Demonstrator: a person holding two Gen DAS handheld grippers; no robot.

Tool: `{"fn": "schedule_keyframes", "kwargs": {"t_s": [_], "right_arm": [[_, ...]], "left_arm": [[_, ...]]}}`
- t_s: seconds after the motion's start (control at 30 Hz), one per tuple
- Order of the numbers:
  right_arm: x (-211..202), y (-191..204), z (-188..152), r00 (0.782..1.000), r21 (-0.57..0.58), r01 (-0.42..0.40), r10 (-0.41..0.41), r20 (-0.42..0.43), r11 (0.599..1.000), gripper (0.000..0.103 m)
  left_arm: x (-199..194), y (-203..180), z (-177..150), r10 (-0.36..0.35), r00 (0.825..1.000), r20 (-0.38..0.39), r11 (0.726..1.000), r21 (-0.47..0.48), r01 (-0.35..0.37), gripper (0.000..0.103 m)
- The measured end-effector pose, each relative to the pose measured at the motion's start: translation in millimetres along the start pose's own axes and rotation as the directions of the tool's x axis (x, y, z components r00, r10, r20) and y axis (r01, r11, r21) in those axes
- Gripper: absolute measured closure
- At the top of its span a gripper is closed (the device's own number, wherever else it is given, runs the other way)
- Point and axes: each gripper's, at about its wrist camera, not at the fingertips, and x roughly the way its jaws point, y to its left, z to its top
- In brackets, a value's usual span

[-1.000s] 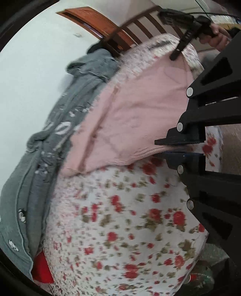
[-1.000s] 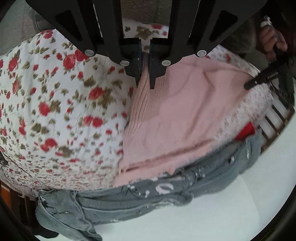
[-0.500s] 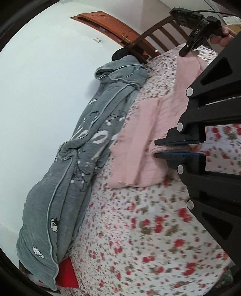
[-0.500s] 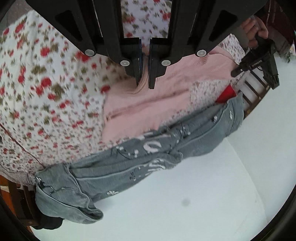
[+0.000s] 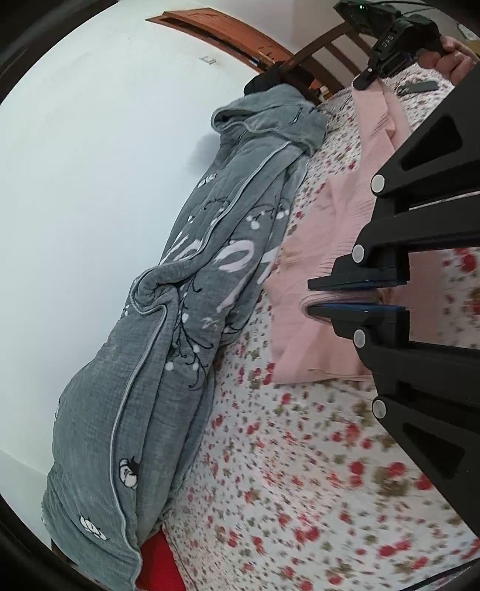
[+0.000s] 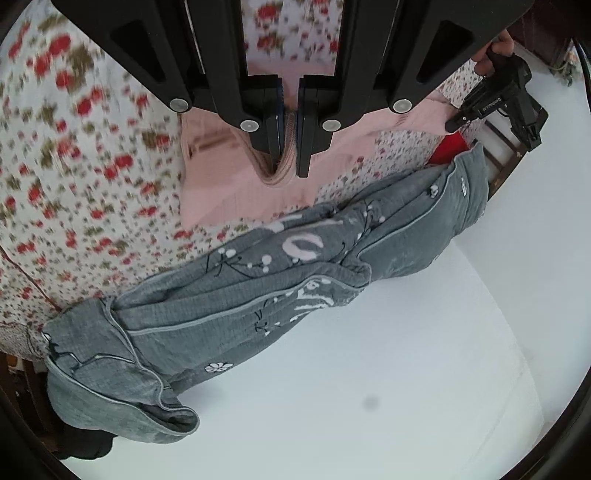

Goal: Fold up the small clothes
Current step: 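Lift the gripped hem with both tools and fold it toward the collar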

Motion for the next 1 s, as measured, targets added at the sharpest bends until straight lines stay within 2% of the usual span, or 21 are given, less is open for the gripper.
{"fn": "schedule_keyframes", "kwargs": {"t_s": [0.13,0.5,0.77,0.87,0.93,0.97,1.0], "right_arm": [[31.9,-3.4,11.7,1.0,-0.028,0.025,-0.025,-0.001,0.999,0.098],[117.4,-41.8,27.8,0.994,-0.033,0.08,-0.082,-0.077,0.996,0.098],[172.4,-66.8,39.3,0.984,-0.018,0.125,-0.126,-0.128,0.992,0.097],[185.9,-74.0,43.9,0.98,-0.011,0.14,-0.141,-0.14,0.99,0.091],[187.9,-78.9,43.5,0.984,-0.011,0.132,-0.132,-0.122,0.991,0.081],[187.8,-81.1,42.2,0.985,-0.013,0.129,-0.13,-0.112,0.992,0.074],[186.9,-84.0,39.5,0.987,-0.014,0.128,-0.129,-0.099,0.992,0.061]], "left_arm": [[37.9,-0.4,10.2,0.026,1.0,-0.016,1.0,0.014,-0.026,0.096],[132.0,5.8,21.9,0.08,0.995,-0.059,0.995,0.056,-0.077,0.096],[173.9,5.7,32.7,0.08,0.993,-0.087,0.996,0.046,-0.076,0.096],[185.0,8.8,33.1,0.081,0.993,-0.092,0.996,0.045,-0.077,0.094],[187.0,17.2,31.7,0.059,0.994,-0.087,0.998,0.014,-0.058,0.08],[187.0,23.3,30.4,0.039,0.995,-0.088,0.999,-0.008,-0.04,0.065],[186.9,28.0,29.3,0.019,0.996,-0.087,1.0,-0.024,-0.021,0.052]]}}
